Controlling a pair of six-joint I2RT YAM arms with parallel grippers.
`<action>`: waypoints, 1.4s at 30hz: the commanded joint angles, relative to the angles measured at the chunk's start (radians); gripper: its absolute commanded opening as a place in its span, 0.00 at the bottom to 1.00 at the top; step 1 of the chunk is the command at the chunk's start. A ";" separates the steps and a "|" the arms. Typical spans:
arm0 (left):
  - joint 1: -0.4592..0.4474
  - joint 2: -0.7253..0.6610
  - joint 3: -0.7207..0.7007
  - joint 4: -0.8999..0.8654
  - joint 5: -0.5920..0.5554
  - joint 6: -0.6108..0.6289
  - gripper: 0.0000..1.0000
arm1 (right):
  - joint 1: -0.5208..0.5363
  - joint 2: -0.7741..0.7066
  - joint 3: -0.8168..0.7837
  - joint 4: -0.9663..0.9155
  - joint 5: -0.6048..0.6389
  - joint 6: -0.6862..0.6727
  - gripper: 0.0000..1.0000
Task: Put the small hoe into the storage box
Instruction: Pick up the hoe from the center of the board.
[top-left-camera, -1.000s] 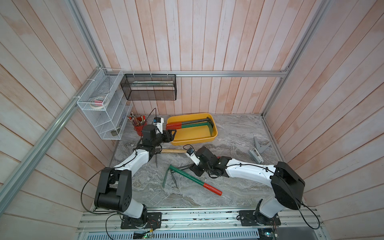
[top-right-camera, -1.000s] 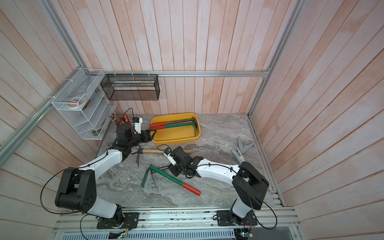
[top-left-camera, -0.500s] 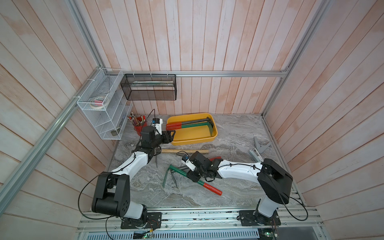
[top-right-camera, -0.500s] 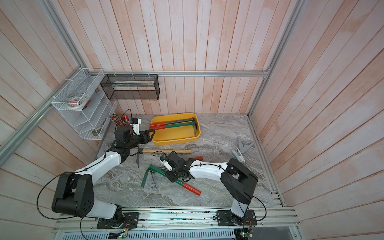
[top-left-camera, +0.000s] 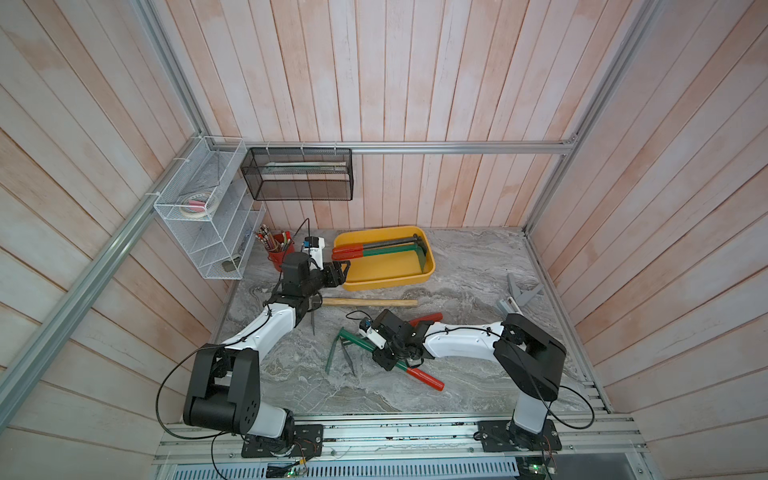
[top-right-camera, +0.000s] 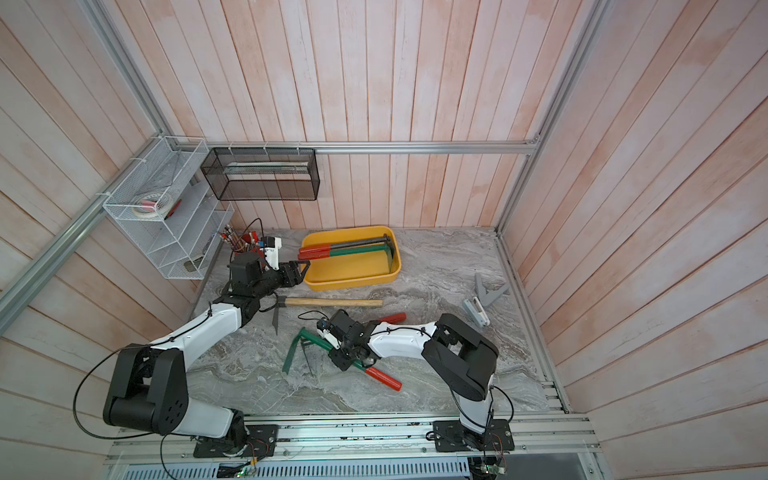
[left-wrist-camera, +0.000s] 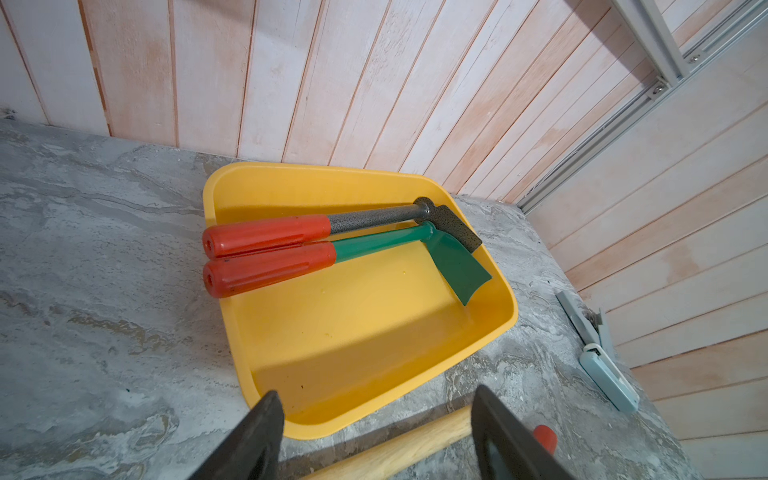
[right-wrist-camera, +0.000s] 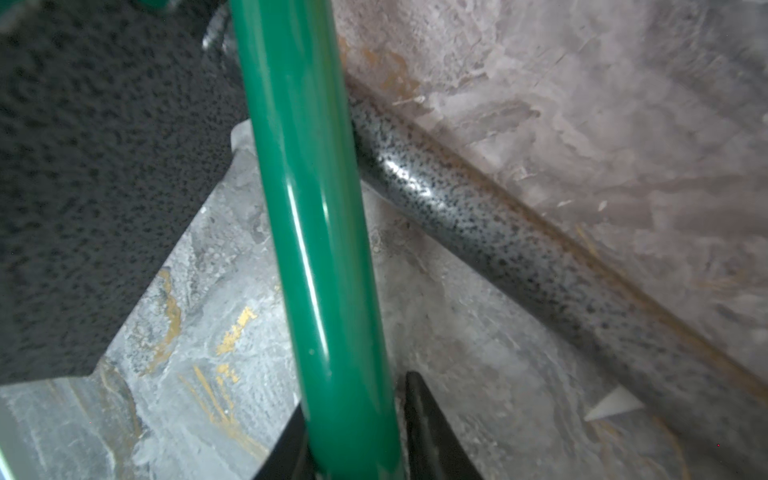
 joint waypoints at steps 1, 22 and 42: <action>0.008 -0.025 -0.020 -0.010 -0.013 0.014 0.73 | -0.003 0.015 0.028 -0.018 0.013 0.024 0.22; 0.011 -0.074 -0.015 0.022 0.065 0.021 0.73 | -0.383 -0.343 0.031 0.224 -0.131 0.088 0.00; -0.161 0.046 -0.049 0.430 0.401 -0.128 0.74 | -0.566 -0.221 0.130 0.827 -0.341 0.381 0.00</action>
